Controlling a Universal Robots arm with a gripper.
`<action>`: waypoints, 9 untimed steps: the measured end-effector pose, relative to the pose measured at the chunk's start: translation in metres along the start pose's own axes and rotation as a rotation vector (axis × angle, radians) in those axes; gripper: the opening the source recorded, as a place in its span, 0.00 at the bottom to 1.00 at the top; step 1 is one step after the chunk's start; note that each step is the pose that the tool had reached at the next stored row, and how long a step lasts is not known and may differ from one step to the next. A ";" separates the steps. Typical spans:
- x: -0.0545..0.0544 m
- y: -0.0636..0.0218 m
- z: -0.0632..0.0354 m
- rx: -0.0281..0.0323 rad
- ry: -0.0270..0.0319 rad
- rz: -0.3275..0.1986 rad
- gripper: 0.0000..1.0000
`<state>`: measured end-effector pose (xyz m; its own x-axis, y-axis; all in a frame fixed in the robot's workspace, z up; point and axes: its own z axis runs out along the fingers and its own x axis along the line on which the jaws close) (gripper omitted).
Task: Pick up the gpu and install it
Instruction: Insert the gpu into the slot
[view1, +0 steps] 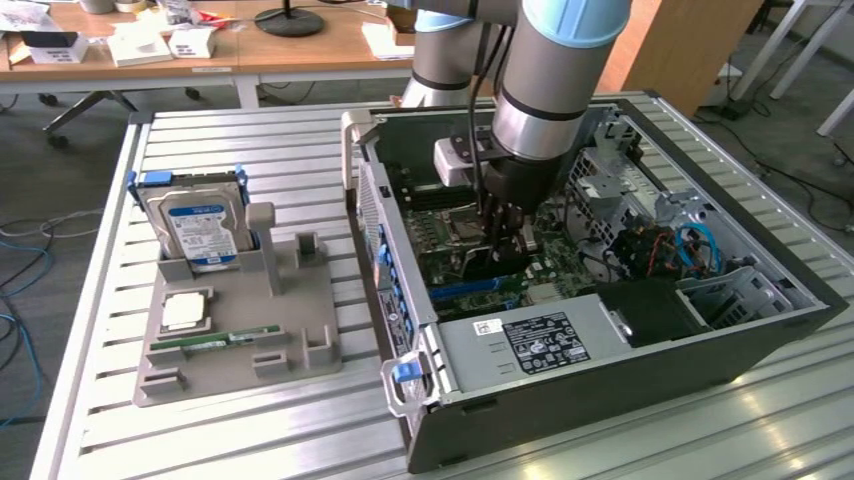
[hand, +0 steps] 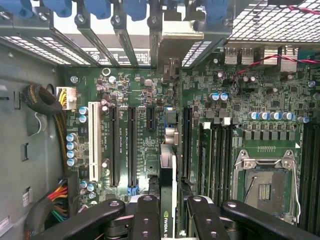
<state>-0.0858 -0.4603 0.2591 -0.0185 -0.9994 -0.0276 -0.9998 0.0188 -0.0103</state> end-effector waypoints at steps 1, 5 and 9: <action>0.000 0.0004 0.0001 0.0002 -0.0002 0.000 0.26; 0.000 0.0015 0.0002 0.0002 -0.0003 0.000 0.26; 0.001 0.0017 0.0003 0.0001 -0.0002 0.000 0.26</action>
<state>-0.0875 -0.4614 0.2588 -0.0184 -0.9994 -0.0279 -0.9998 0.0187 -0.0104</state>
